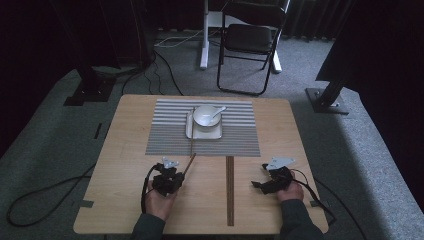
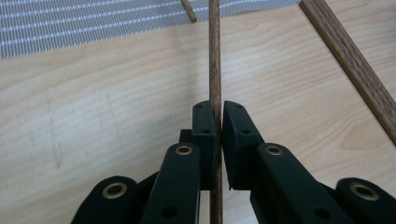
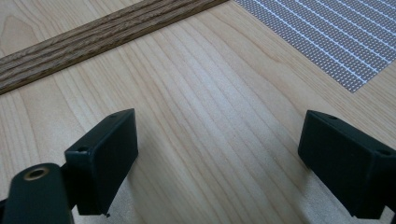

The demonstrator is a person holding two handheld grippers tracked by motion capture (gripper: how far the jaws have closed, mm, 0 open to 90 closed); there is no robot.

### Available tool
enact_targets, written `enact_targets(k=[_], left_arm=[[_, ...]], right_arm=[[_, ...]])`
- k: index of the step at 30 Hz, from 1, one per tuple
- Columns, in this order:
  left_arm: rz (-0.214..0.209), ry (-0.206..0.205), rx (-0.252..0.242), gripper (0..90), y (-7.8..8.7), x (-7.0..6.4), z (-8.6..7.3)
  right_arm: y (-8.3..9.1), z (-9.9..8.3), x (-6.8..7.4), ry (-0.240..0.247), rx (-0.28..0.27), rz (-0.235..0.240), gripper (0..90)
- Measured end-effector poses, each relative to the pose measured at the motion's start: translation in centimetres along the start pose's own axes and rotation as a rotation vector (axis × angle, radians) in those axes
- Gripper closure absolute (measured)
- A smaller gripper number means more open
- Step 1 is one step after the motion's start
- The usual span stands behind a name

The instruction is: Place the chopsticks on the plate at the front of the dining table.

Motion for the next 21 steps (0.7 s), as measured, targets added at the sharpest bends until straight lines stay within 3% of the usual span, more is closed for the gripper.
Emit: enact_targets(k=[21], left_arm=[[0.026, 0.023, 0.022, 84.0, 0.7, 0.6, -2.3]], right_arm=[[0.0, 0.0, 0.0, 0.001, -0.001, 0.000, 11.5]])
Point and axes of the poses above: each handheld gripper's, and its own axes: y roughly backward along the jaws, z roughly out of its top, x roughly to its left, the point moved 9 cm from there along -y, roughly forward along the jaws, and after that the axes turned 1 degree about -y, right-handed, at the moved point
